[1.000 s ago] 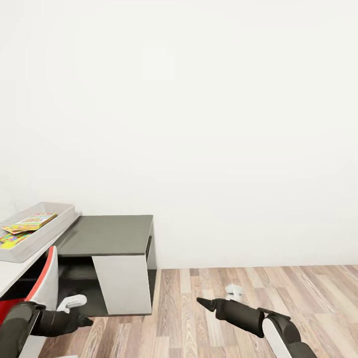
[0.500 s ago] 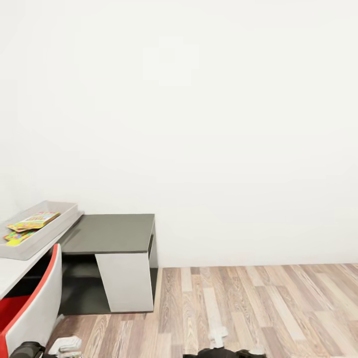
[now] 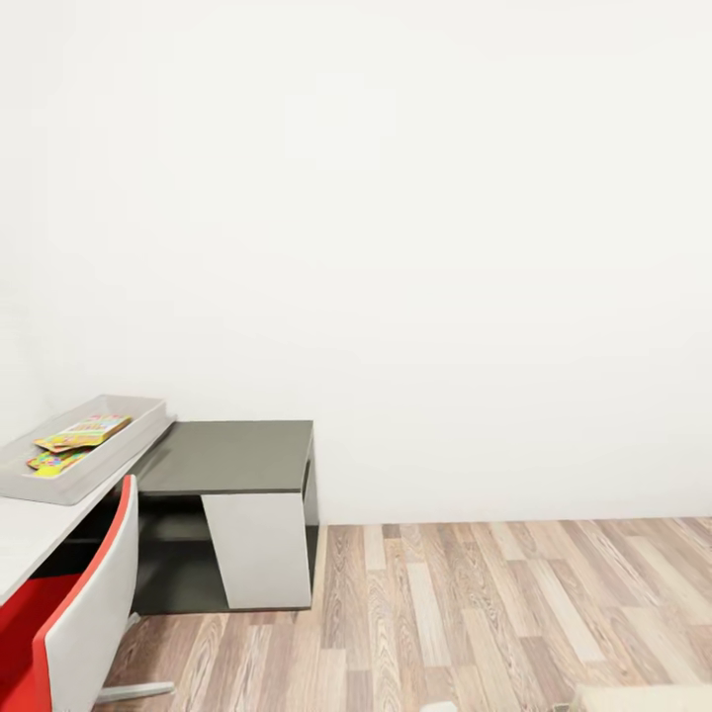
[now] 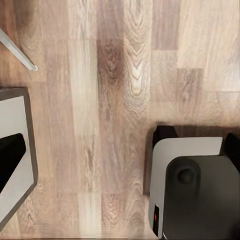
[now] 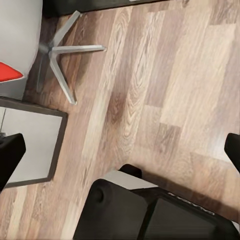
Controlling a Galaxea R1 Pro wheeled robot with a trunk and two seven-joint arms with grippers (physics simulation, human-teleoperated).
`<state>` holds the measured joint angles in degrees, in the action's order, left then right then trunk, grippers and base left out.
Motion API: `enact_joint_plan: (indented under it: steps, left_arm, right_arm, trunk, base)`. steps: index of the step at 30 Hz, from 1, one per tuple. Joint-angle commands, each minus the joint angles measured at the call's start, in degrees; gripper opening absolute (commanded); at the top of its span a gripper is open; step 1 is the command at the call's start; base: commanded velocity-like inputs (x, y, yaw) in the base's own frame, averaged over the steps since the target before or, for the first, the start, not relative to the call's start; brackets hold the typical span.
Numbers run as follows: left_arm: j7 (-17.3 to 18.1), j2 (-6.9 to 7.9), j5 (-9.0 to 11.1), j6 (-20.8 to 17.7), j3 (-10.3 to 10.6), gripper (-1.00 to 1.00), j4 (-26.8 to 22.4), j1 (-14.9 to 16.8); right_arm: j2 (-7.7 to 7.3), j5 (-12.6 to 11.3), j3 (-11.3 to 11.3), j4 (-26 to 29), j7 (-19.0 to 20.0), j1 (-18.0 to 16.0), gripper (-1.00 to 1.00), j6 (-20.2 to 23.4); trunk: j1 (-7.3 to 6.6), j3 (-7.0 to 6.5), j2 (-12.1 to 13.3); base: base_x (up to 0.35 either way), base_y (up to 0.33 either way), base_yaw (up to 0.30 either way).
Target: Put all the toys in the child's room - the three board games (two on the bed and one on the table), the two jigsaw puzzles on the table, and the tennis ball on the table - inside the toy box on the table in the child's room.
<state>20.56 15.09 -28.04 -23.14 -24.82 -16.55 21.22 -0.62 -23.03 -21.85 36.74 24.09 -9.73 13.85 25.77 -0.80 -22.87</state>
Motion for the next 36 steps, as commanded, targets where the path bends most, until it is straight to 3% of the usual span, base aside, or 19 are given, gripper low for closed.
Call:
enact_joint_plan:
  steps: [1,6,10,21,26,30,36]
  left_arm:
    - [-0.1,-0.04,-0.5,0.0,-0.5,1.0,0.1,-0.1]
    - [-4.1,-0.19,-0.4,4.5,-0.5,1.0,3.6,-0.6]
    - [-7.3,-0.24,-0.4,7.5,-0.6,1.0,6.5,-0.8]
    - [-16.6,-0.9,-0.3,17.1,-1.3,1.0,14.1,-3.1]
    - [-21.6,-2.81,0.7,21.3,-2.1,1.0,15.1,-6.8]
    - [-24.6,-3.83,1.8,23.2,-2.4,1.0,15.3,-9.0]
    - [-28.7,-6.62,3.0,25.5,-2.6,1.0,15.4,-12.4]
  right_arm:
    - [0.17,-0.5,-0.2,-1.1,-0.1,0.0,1.0,-0.6]
    - [0.93,-0.5,-0.2,-9.1,-0.4,0.0,1.0,-6.8]
    - [1.18,-0.6,-0.2,-13.4,-1.7,0.0,1.0,-9.2]
    - [1.33,-0.6,-0.2,-25.7,-8.8,0.0,1.0,-19.2]
    - [1.27,-0.7,-0.1,-33.3,-13.1,0.0,1.0,-23.1]
    - [1.23,-0.7,-0.1,-34.9,-15.7,0.1,1.0,-25.6]
    - [1.26,-1.0,0.0,-35.8,-22.9,2.5,1.0,-27.6]
  trunk:
    - [0.01,0.02,0.0]
    - [0.01,0.02,0.0]
    - [0.01,0.02,0.0]
    - [0.01,0.02,0.0]
    - [0.01,0.02,0.0]
    - [0.01,0.02,0.0]
    - [0.01,0.02,0.0]
  base:
    - [-0.061,0.014,0.0]
    - [-0.026,0.006,0.0]
    - [-0.008,0.002,0.0]
    - [-0.001,0.0,0.0]
    - [0.0,0.0,0.0]
    - [0.0,0.0,0.0]
    - [0.0,0.0,0.0]
